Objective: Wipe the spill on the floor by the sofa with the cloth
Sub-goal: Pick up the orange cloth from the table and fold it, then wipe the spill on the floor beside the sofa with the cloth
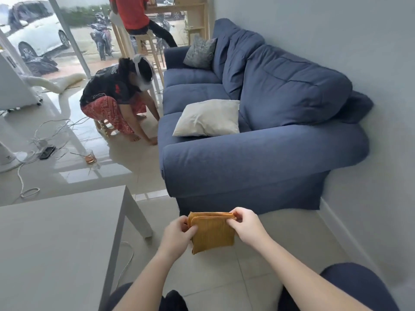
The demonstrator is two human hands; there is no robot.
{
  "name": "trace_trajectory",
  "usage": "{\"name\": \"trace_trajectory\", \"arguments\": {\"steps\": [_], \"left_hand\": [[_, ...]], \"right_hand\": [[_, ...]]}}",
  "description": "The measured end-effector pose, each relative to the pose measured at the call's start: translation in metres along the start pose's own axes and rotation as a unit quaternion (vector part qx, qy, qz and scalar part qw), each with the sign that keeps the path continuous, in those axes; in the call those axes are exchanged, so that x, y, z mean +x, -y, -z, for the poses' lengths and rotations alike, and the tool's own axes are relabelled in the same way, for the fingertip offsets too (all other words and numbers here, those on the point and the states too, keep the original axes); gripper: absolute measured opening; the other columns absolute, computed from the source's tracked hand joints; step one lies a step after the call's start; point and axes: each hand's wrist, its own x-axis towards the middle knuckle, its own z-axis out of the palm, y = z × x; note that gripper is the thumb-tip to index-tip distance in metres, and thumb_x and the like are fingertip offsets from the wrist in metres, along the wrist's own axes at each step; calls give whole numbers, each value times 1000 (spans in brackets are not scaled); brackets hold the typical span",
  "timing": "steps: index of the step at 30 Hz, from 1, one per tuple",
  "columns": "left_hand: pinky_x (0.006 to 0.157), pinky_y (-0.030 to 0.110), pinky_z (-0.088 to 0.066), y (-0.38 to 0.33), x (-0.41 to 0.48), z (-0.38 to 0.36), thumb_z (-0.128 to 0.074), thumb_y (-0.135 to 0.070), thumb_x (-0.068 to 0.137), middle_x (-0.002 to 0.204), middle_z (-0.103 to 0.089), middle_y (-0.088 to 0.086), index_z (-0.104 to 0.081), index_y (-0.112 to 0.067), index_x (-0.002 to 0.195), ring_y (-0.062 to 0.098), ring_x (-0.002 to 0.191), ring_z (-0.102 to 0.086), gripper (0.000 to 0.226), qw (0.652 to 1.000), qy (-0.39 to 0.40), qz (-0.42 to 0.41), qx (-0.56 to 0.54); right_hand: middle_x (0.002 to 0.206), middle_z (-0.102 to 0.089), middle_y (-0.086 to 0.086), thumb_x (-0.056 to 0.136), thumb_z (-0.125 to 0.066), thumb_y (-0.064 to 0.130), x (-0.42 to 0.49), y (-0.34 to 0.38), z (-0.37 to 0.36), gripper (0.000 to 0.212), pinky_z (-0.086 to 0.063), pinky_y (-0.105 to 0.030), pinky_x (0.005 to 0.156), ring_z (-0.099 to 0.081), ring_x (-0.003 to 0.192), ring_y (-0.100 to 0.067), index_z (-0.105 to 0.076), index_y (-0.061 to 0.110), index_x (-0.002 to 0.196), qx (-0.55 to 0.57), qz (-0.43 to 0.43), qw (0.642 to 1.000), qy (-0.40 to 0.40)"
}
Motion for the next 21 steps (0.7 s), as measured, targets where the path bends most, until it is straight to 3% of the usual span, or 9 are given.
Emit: {"name": "trace_trajectory", "arguments": {"steps": [9, 15, 18, 21], "left_hand": [[81, 38, -64, 9, 5, -77, -71, -32, 98, 89, -76, -5, -70, -25, 93, 14, 87, -73, 8, 999, 33, 4, 5], [83, 34, -63, 50, 21, -122, -66, -33, 101, 98, -76, -7, -68, -33, 99, 14, 93, -73, 3, 997, 65, 37, -5], [81, 28, -59, 76, 31, -147, -62, -35, 103, 103, -74, -8, -64, -37, 103, 11, 95, -71, 3, 994, 87, 62, -10], [84, 34, -60, 103, 47, -169, -61, -33, 103, 100, -74, -7, -62, -40, 98, 11, 92, -70, 8, 990, 105, 94, -6]], "right_hand": [[88, -74, 6, 100, -68, 25, -7, -80, 12, 6, -48, -20, 59, -67, 75, -10, -69, 24, 94, 17, -77, 997, -27], [86, -72, 2, 98, -70, 19, 6, -133, -11, 6, -61, -38, 71, -69, 79, -21, -70, 20, 92, 31, -113, 993, -34], [92, -72, -6, 99, -69, 18, 16, -162, -28, 8, -62, -48, 80, -69, 84, -27, -71, 11, 103, 45, -166, 985, -23], [95, -70, -9, 100, -67, 14, 28, -193, -47, 16, -61, -52, 87, -67, 86, -28, -71, 6, 113, 62, -212, 975, -9]]}}
